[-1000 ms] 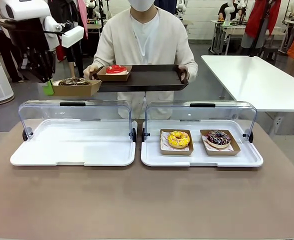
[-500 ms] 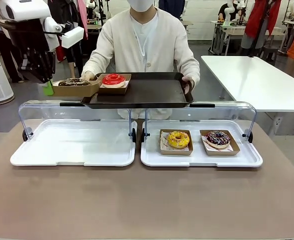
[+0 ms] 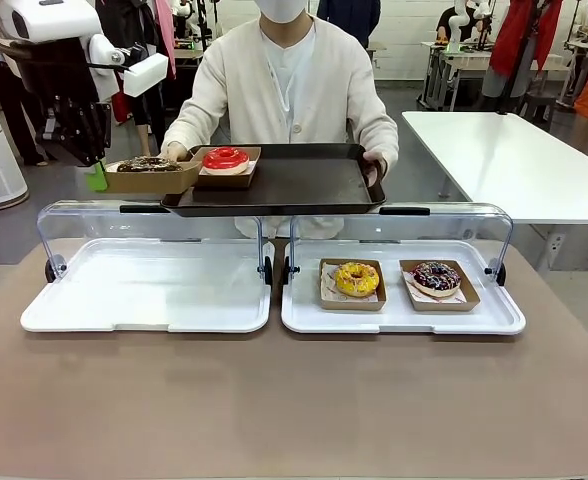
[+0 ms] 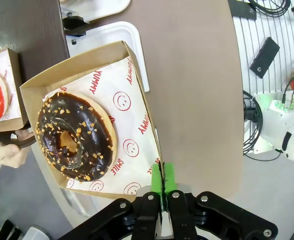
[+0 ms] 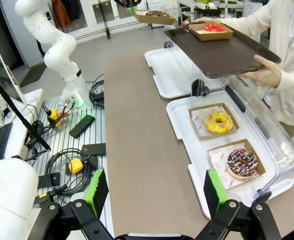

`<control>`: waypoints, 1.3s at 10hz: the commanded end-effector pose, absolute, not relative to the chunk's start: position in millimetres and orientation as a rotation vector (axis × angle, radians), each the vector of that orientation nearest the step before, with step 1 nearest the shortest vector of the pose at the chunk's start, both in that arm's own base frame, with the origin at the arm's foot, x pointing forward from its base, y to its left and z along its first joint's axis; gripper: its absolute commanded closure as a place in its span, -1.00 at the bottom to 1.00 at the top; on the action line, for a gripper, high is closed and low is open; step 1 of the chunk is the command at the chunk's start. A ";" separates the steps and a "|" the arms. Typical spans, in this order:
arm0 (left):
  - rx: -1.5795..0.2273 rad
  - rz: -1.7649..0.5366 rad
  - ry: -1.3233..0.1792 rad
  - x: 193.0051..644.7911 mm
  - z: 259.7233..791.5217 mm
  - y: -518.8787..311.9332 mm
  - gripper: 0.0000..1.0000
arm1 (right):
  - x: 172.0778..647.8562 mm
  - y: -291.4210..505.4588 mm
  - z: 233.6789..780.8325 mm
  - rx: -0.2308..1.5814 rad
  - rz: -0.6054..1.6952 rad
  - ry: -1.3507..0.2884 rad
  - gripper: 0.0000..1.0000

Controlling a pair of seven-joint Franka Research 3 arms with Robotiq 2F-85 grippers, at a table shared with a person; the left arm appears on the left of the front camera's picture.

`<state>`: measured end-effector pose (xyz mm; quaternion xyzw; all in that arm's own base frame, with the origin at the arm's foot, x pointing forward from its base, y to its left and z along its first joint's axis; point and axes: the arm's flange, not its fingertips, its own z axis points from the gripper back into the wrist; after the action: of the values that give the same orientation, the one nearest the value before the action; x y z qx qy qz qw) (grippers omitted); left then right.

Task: Provide the desired donut to the person.
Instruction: Place the picked Paper togo box onto the Handle tray extended by the person.

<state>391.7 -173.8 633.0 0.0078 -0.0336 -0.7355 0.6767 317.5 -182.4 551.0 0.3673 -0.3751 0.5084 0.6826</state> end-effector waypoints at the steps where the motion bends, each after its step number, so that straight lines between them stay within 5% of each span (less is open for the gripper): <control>1: 0.017 -1.653 -0.076 391.7 633.0 -173.8 0.97 | 317.4 -181.9 551.1 0.832 1.143 -0.852 -1.00; 7: 0.274 -1.723 -0.153 439.1 762.6 -276.4 0.97 | 317.4 -181.9 551.1 0.832 1.143 -0.852 -1.00; 13: 0.188 -1.760 -0.245 532.3 716.7 -384.5 0.97 | 317.4 -181.9 551.1 0.832 1.143 -0.852 -1.00</control>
<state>517.7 -365.9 699.2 0.0901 -0.0975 -0.7735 0.6197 317.6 -182.1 551.3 0.3670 -0.3749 0.5089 0.6825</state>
